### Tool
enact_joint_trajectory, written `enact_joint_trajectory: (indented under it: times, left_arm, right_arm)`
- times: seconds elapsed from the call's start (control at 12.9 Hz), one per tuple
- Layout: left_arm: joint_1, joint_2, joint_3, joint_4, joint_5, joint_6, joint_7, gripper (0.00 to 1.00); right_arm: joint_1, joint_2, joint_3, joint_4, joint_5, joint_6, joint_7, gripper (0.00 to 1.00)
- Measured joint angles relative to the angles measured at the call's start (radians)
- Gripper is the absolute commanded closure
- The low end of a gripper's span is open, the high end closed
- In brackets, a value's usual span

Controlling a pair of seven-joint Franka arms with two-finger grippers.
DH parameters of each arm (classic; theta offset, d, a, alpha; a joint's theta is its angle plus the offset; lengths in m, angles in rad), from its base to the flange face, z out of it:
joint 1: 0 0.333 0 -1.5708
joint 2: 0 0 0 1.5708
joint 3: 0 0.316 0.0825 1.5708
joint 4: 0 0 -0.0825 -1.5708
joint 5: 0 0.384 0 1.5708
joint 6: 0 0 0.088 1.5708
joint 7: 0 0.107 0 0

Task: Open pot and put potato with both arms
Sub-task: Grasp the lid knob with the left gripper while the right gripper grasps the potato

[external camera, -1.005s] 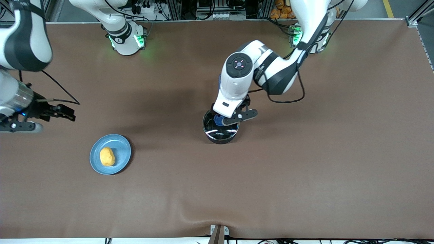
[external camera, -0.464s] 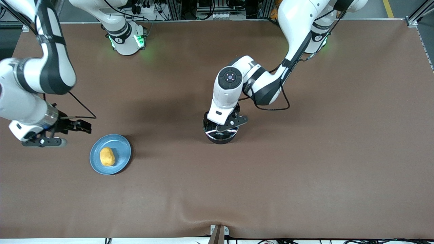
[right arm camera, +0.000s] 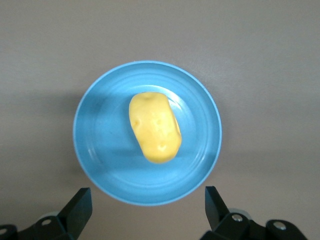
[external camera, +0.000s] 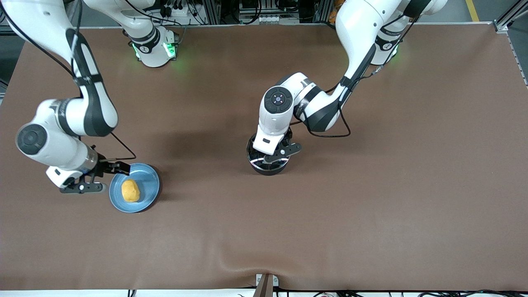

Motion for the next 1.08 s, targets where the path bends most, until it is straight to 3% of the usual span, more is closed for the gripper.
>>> enact_joint_trajectory:
  times: [0.15, 0.31, 0.39, 0.54, 0.7, 0.77, 1.08]
  left_arm:
    - [0.0, 0.002, 0.0, 0.0, 0.0, 0.0, -0.002, 0.02]
    - [0.0, 0.006, 0.0, 0.0, 0.0, 0.0, -0.003, 0.11]
    - [0.0, 0.007, 0.0, 0.0, 0.0, 0.0, -0.003, 0.21]
    - [0.0, 0.007, 0.0, 0.0, 0.0, 0.001, -0.003, 0.52]
    - [-0.001, 0.007, -0.001, 0.002, 0.0, 0.009, -0.003, 0.9]
    - [-0.002, 0.008, -0.001, 0.003, 0.0, 0.009, -0.003, 1.0]
    - [-0.001, 0.007, -0.001, 0.009, 0.0, 0.009, -0.003, 1.0]
  right_arm:
    - [0.0, 0.041, 0.001, -0.001, 0.0, 0.037, 0.0, 0.0]
    - [0.0, 0.078, 0.003, -0.001, 0.0, 0.075, 0.0, 0.0]
    - [0.0, 0.096, 0.007, -0.002, 0.0, 0.094, 0.0, 0.0]
    - [0.0, 0.125, 0.013, -0.002, 0.0, 0.121, 0.0, 0.0]
    - [0.0, 0.142, 0.014, -0.002, 0.0, 0.144, 0.0, 0.0]
    - [0.0, 0.15, 0.015, -0.002, 0.0, 0.16, 0.0, 0.0]
    - [0.0, 0.183, 0.015, -0.002, 0.0, 0.241, 0.0, 0.0]
